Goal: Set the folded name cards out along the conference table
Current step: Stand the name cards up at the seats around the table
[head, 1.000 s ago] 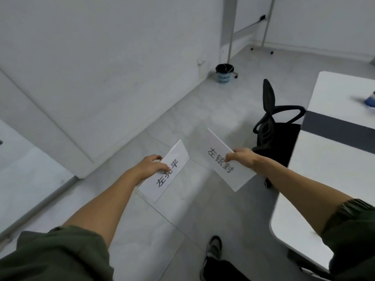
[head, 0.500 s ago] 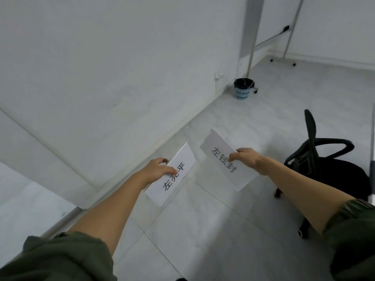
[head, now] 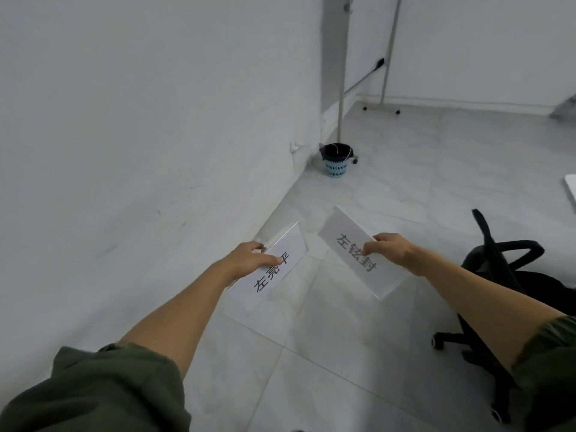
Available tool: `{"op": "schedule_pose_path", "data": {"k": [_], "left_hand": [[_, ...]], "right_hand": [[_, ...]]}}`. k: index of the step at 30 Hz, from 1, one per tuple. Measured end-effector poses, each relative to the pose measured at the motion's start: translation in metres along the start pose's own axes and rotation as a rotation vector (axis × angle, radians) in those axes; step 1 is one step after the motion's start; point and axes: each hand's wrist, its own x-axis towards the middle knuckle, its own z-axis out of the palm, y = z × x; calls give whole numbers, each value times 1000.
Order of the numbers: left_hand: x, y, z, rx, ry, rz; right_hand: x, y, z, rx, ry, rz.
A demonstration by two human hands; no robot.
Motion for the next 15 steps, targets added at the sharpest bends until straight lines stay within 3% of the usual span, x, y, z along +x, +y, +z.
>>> {"op": "schedule_pose_path", "data": {"k": [6, 15], "left_hand": [[139, 97, -16, 107, -113, 55], [356, 240, 28, 191, -215, 108]], "right_hand": [[86, -29, -64, 59, 116, 55], [259, -43, -205, 114, 229, 120]]}}
